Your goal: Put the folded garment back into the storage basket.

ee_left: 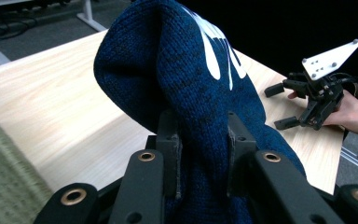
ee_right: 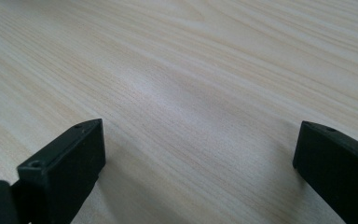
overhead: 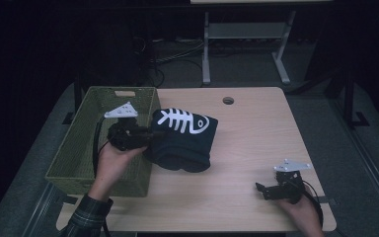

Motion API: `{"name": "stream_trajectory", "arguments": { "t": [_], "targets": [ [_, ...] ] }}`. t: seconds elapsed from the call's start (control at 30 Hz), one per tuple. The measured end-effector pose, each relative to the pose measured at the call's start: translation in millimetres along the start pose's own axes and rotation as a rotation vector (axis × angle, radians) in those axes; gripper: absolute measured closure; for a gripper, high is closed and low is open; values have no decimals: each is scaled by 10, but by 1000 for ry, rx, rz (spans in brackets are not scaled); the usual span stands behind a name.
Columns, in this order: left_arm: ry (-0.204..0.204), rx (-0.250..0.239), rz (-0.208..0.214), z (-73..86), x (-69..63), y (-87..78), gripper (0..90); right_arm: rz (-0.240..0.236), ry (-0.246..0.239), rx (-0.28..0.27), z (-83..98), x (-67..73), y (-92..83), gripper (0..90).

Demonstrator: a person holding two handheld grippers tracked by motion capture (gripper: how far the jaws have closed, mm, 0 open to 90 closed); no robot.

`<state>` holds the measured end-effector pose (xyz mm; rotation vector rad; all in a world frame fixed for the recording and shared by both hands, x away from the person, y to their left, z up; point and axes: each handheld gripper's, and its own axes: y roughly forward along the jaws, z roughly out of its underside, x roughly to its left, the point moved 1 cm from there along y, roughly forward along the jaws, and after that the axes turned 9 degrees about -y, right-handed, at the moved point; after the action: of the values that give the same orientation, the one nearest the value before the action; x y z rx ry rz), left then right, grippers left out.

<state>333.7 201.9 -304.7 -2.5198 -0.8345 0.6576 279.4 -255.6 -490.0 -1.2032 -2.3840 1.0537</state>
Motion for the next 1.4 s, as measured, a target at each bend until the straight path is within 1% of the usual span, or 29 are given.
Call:
{"name": "stream_trajectory", "arguments": {
  "t": [0.27,0.63,0.8,0.97,1.13,1.3,1.4],
  "targets": [
    [-4,-15,-27,-31,95,-209,724,2,2,0,-1,-3,1,19],
    [-21,-27,-60,-33,246,-426,723,3,2,0,-1,-5,1,19],
    [-16,-31,-87,-38,301,-564,723,5,5,0,-1,-5,1,19],
    [-30,-50,-111,-27,389,-709,723,7,4,0,-1,-6,2,19],
    [-35,-57,-147,-13,468,-850,723,8,5,-1,0,-7,3,19],
    [-48,-62,-174,10,551,-993,724,8,6,0,-1,-7,2,19],
    [-53,-55,-195,26,613,-1072,723,9,6,-1,0,-7,3,19]
  ]
}}
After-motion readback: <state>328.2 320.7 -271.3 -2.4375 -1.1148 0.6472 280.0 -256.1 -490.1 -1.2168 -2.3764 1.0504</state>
